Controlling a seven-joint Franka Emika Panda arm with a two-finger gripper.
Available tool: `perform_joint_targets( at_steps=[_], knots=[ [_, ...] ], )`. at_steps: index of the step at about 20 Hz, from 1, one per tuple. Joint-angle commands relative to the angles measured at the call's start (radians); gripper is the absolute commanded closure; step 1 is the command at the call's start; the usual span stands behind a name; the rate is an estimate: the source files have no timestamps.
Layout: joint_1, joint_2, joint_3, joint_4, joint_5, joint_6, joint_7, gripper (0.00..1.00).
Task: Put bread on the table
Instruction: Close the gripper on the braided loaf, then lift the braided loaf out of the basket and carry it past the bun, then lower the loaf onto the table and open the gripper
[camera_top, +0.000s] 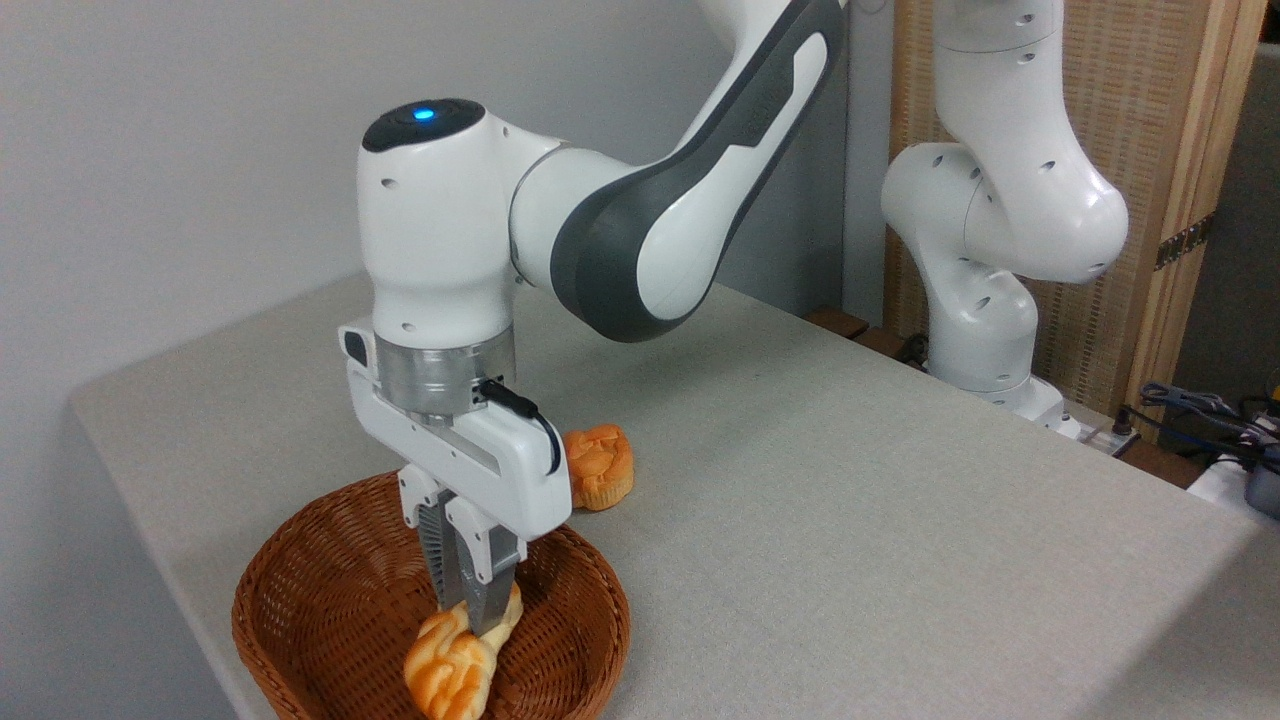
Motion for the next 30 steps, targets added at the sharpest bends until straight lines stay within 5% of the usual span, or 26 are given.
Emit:
perform_joint_targets(
  at_steps=[1, 3, 7, 9, 12, 14, 18, 19, 20, 22, 30],
  knots=[
    [-0.003, -0.026, 0.01, 0.105, -0.047, -0.102, -0.027, 0.79],
    [-0.003, -0.063, 0.011, 0.147, -0.086, -0.163, -0.024, 0.79],
    [0.011, -0.184, 0.011, 0.129, -0.078, -0.329, 0.071, 0.77],
    [0.023, -0.256, 0.013, 0.081, -0.072, -0.453, 0.253, 0.75],
    [0.065, -0.367, 0.013, -0.05, -0.071, -0.475, 0.437, 0.71],
    [0.066, -0.399, 0.023, -0.136, -0.025, -0.478, 0.522, 0.56],
    [0.06, -0.392, 0.025, -0.246, 0.08, -0.44, 0.534, 0.53],
    [0.06, -0.386, 0.024, -0.275, 0.099, -0.414, 0.547, 0.4],
    [0.062, -0.379, 0.025, -0.296, 0.103, -0.397, 0.557, 0.15],
    [0.06, -0.378, 0.025, -0.298, 0.103, -0.392, 0.557, 0.02],
    [0.059, -0.389, 0.013, -0.286, 0.09, -0.406, 0.531, 0.0]
  ],
)
